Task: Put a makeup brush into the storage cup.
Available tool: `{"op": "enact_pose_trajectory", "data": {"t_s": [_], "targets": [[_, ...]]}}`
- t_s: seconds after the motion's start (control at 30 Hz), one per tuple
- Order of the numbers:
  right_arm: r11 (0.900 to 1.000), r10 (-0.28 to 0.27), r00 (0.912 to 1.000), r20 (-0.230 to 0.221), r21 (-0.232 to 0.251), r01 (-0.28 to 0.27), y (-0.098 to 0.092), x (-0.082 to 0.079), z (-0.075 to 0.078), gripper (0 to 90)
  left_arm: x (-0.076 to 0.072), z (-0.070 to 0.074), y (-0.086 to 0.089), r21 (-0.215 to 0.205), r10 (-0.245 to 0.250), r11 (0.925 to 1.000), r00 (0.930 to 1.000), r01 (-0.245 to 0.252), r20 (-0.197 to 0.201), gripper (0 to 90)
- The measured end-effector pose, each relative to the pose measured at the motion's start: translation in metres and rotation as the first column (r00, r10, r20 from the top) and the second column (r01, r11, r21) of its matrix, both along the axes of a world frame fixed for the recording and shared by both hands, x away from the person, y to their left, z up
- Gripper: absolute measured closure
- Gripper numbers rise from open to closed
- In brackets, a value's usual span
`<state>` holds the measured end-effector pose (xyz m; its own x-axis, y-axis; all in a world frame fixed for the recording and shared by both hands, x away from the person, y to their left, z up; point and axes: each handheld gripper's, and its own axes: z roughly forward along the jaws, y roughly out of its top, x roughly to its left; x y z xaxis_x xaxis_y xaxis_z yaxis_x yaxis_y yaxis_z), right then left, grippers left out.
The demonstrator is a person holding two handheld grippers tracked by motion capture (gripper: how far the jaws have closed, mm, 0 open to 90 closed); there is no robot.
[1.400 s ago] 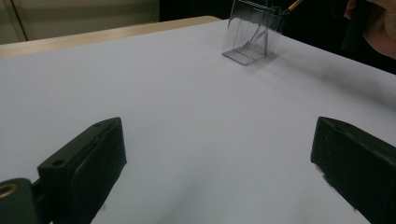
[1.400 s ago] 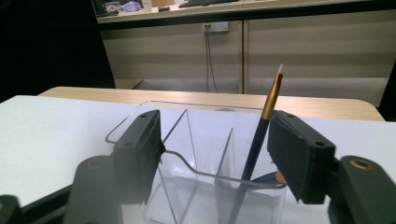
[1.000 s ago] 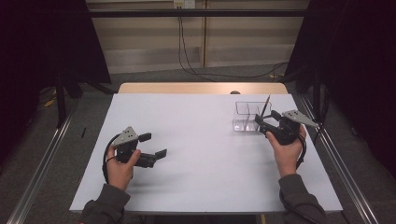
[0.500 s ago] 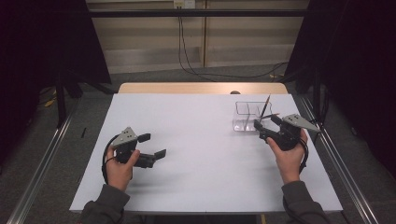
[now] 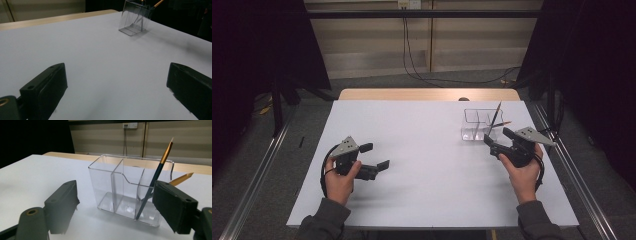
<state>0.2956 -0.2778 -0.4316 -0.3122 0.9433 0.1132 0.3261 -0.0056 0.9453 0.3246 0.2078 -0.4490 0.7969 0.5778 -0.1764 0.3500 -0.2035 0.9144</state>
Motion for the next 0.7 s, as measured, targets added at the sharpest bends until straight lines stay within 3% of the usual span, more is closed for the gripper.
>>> {"op": "enact_pose_trajectory", "data": {"t_s": [0.7], "targets": [[0.999, 0.036, 0.9993, -0.013, -0.012, -0.036, -0.004, -0.018, -0.002, 16.1, 0.0, 0.0, 0.0, 0.001, 0.008, 1.0, 1.0, -0.008, -0.006, 2.8]]}}
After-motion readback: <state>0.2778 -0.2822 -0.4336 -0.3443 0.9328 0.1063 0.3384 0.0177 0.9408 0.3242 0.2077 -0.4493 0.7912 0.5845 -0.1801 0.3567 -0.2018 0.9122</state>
